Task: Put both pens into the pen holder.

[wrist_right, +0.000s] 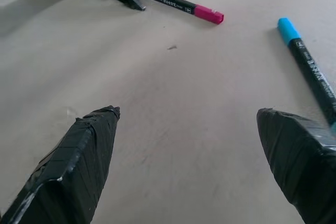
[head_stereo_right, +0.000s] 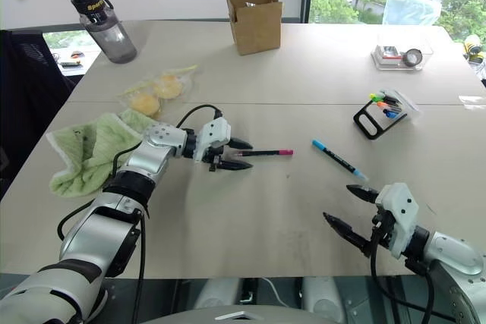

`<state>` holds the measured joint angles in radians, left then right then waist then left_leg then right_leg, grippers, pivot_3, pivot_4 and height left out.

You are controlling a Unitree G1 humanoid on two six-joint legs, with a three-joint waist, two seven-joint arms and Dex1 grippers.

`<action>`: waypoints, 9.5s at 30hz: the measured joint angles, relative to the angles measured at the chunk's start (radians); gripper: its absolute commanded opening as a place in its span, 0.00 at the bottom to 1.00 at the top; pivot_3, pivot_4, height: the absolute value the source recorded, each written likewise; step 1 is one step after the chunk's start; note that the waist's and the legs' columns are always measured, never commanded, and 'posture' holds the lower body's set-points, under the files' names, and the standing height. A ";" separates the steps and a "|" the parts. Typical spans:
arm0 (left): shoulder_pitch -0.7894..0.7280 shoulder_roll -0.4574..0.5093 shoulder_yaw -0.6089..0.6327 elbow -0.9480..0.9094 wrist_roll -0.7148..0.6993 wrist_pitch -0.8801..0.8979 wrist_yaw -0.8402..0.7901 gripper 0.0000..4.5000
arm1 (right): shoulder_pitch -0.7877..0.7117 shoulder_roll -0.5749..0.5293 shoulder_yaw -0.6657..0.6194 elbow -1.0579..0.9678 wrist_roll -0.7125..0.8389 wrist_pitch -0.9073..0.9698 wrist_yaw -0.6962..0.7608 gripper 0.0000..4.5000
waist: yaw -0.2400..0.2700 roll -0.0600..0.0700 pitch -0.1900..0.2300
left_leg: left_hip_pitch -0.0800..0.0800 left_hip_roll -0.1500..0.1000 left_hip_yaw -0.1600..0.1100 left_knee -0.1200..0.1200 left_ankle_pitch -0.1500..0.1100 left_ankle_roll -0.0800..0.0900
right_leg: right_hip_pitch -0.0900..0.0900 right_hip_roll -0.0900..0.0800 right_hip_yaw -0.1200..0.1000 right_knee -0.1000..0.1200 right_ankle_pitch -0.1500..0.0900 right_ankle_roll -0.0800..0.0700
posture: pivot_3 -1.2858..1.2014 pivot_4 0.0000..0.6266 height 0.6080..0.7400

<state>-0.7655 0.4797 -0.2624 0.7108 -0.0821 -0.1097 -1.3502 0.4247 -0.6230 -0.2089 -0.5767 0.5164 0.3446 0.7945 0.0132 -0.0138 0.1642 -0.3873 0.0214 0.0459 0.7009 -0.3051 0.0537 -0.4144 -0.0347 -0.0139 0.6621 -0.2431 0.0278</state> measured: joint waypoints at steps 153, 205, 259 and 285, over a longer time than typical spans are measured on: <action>0.370 -0.098 0.332 -0.936 -0.704 0.936 0.556 0.92 | -0.543 -0.011 0.112 0.483 -0.089 0.059 0.102 0.01 | -0.003 0.003 0.002 | -0.006 -0.002 -0.007 0.003 0.003 -0.006 | -0.003 -0.008 0.000 0.002 0.002 0.002 | 0.52 0.24 0.97; 0.245 -0.041 0.173 -0.914 -0.810 0.929 0.605 0.00 | -0.777 0.085 0.299 0.162 0.203 0.439 -0.028 0.65 | -0.001 0.003 0.002 | -0.006 -0.005 -0.011 0.003 0.004 -0.006 | -0.001 -0.004 -0.003 0.000 0.002 0.002 | 0.52 0.24 0.97; 0.104 -0.144 0.094 -0.840 -0.449 0.752 0.517 0.89 | -0.804 -0.188 0.010 0.498 -0.324 -0.213 -0.105 0.01 | -0.004 0.003 0.003 | -0.010 -0.004 -0.007 0.002 0.004 -0.006 | -0.007 -0.004 0.000 0.001 0.002 0.002 | 0.52 0.24 0.97; 0.103 -0.155 0.064 -0.838 -0.385 0.731 0.500 0.89 | -0.893 -0.187 0.142 0.789 -0.572 -0.466 -0.148 0.01 | 0.000 0.003 0.003 | -0.010 -0.003 -0.005 0.003 0.004 -0.006 | -0.007 -0.004 0.001 0.001 0.002 0.002 | 0.52 0.24 0.97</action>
<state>-0.6626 0.3245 -0.1986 -0.1267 -0.4674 0.6217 -0.8501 -0.4687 -0.8102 -0.0673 0.2121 -0.0556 -0.1210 0.6462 0.0132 -0.0107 0.1668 -0.3970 0.0179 0.0404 0.7034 -0.3013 0.0476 -0.4210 -0.0387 -0.0133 0.6628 -0.2409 0.0303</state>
